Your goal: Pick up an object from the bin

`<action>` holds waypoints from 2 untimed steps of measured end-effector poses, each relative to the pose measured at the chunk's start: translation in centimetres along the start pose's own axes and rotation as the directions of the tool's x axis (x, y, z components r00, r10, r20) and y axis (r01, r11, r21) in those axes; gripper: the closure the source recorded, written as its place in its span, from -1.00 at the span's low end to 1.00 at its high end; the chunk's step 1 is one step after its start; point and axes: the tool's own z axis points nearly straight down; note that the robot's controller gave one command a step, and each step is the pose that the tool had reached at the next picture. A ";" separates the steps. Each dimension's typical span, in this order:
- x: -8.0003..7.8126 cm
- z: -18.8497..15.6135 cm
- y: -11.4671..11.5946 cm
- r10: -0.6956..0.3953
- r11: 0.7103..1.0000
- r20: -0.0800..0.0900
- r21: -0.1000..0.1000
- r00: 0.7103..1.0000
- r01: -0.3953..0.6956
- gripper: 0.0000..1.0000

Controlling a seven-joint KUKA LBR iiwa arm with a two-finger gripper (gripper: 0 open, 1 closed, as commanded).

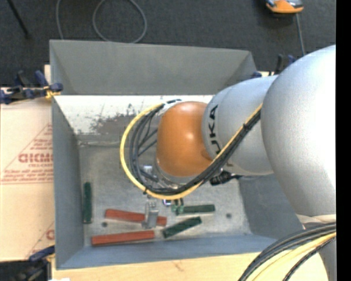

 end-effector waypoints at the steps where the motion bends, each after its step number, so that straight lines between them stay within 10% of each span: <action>1: 1.2 4.0 0.8 0.249 0.968 0.002 0.000 0.968 -0.249 -1.00; 2: 1.1 3.9 0.7 0.249 0.968 0.003 -0.002 0.968 -0.249 -1.00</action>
Offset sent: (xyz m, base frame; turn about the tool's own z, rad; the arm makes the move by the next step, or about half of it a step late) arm -0.0121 0.0087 -0.0397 0.2548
